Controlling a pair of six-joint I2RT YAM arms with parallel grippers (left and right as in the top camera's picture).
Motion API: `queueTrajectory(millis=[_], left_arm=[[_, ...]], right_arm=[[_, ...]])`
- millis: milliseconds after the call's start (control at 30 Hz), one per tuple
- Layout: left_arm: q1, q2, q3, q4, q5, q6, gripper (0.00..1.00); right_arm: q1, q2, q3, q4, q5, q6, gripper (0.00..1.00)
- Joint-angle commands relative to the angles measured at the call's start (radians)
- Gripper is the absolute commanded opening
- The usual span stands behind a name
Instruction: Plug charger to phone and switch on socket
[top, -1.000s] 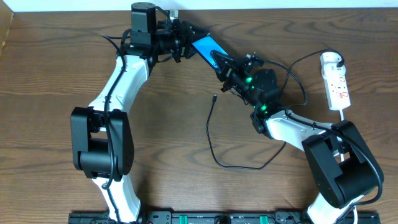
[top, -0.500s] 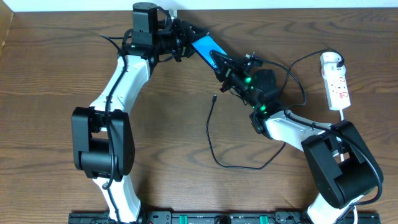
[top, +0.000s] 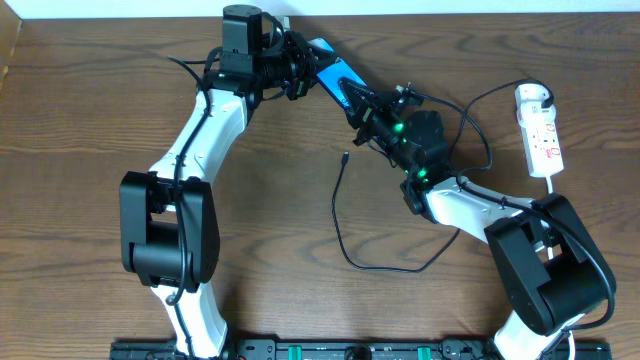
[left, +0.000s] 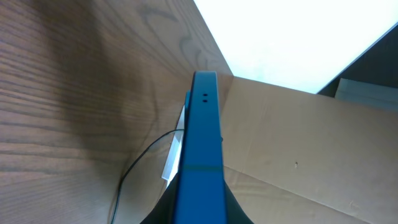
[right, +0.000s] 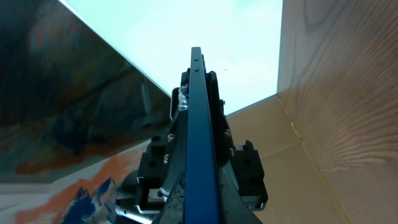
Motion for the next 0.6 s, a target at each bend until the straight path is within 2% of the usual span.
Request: queueTrajectory(millis=[0,333,400,500,567], left_arm=[[-0.003,-0.015,0.021,0.005,-0.010,0.009,0.07],[-0.002,-0.015,0.021,0.005,-0.011,0.010,0.08],[0.000,-0.015,0.021,0.005,-0.011,0.010,0.07],[0.012,-0.015,0.021,0.004,-0.010,0.010,0.07],[0.026,-0.015,0.021,0.001,-0.009,0.010,0.07]], right_arm=[[0.007,-0.002,0.032,0.014,-0.015,0.000,0.02],[0.006,-0.002,0.032,0.014,-0.015,0.000,0.09],[0.006,-0.002,0.032,0.014,-0.015,0.000,0.15],[0.005,-0.002,0.032,0.014,-0.015,0.000,0.29],[0.004,-0.002,0.032,0.013,-0.015,-0.014,0.46]])
